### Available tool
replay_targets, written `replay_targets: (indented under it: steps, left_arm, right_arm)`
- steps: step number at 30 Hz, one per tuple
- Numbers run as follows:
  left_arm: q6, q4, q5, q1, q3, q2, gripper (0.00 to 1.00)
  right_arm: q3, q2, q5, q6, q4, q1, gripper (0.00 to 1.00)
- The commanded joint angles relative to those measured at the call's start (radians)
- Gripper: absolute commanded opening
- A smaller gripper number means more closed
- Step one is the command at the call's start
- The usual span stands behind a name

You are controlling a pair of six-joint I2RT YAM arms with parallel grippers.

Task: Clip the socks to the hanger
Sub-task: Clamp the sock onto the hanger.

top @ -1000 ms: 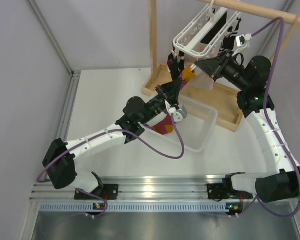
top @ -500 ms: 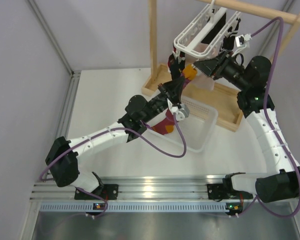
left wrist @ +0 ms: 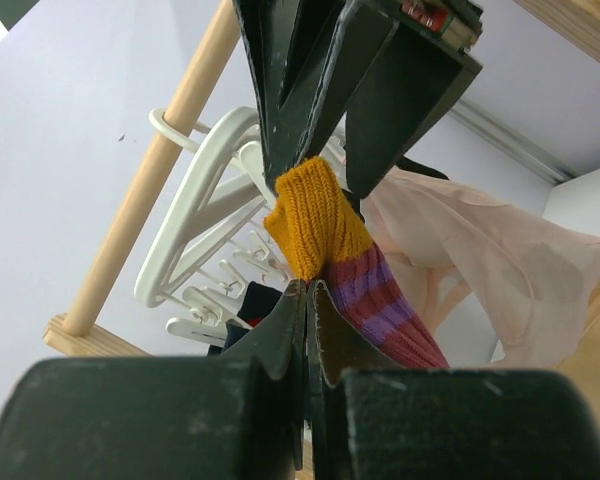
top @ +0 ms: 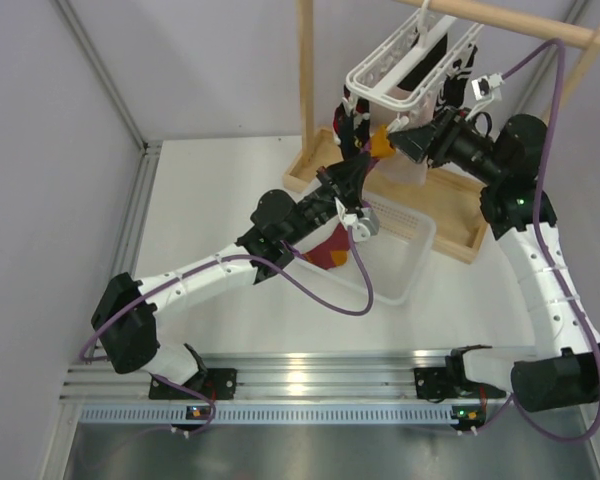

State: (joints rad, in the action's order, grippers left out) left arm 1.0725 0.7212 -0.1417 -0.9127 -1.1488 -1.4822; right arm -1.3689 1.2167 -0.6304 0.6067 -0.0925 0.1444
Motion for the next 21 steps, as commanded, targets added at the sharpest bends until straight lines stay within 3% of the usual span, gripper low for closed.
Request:
replay_targets:
  steps: [1,10,21]
  left_arm:
    - [0.004,0.027,-0.001,0.006,-0.045,0.000,0.00]
    - [-0.005,0.009,0.011,0.025,-0.042,0.020,0.00]
    - [-0.036,-0.020,0.011,0.043,-0.040,0.037,0.00]
  right_arm:
    - [-0.061,-0.068,-0.041,-0.067,-0.041,-0.043,0.64]
    - [-0.064,-0.083,-0.236,-0.050,-0.050,-0.261,0.66]
    - [-0.045,-0.016,-0.166,-0.122,0.085,-0.296,0.59]
